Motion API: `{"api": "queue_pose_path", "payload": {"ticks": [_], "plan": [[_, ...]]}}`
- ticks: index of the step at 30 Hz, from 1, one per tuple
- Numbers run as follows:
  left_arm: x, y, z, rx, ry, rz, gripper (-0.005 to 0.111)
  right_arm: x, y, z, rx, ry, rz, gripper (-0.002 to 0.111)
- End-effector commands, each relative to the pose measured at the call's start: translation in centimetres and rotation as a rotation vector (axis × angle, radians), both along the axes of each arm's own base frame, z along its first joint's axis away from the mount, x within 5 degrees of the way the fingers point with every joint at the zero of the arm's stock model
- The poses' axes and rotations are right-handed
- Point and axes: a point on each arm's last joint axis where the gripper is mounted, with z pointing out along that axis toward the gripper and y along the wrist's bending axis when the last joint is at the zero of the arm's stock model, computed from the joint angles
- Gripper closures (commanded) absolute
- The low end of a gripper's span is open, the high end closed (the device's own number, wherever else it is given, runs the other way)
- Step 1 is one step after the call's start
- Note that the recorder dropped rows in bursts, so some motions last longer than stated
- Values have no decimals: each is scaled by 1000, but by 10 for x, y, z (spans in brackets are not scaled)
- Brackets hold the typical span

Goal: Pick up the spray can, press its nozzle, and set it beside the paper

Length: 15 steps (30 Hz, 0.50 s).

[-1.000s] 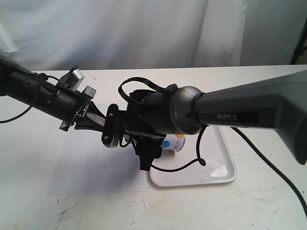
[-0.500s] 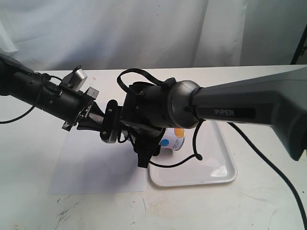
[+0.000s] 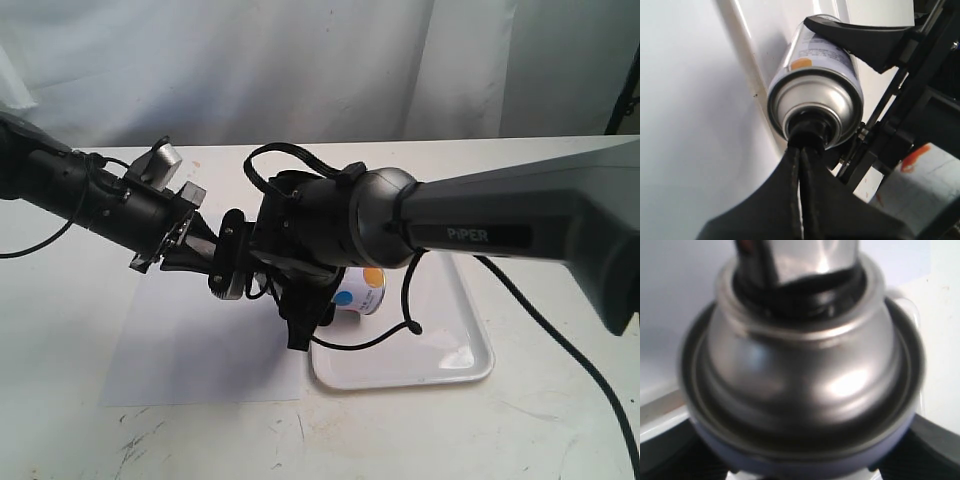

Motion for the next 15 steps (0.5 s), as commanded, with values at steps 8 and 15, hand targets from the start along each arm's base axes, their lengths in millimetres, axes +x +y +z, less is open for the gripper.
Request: {"api": "queue_pose_path", "payload": {"ticks": [8,15], "plan": [[5,10,3,-32,-16,38,107,1,3,14,19,-26,10,108],[-1,34,47,-29,-198,132,107,2,-3,41,68,-92,-66,108]]}}
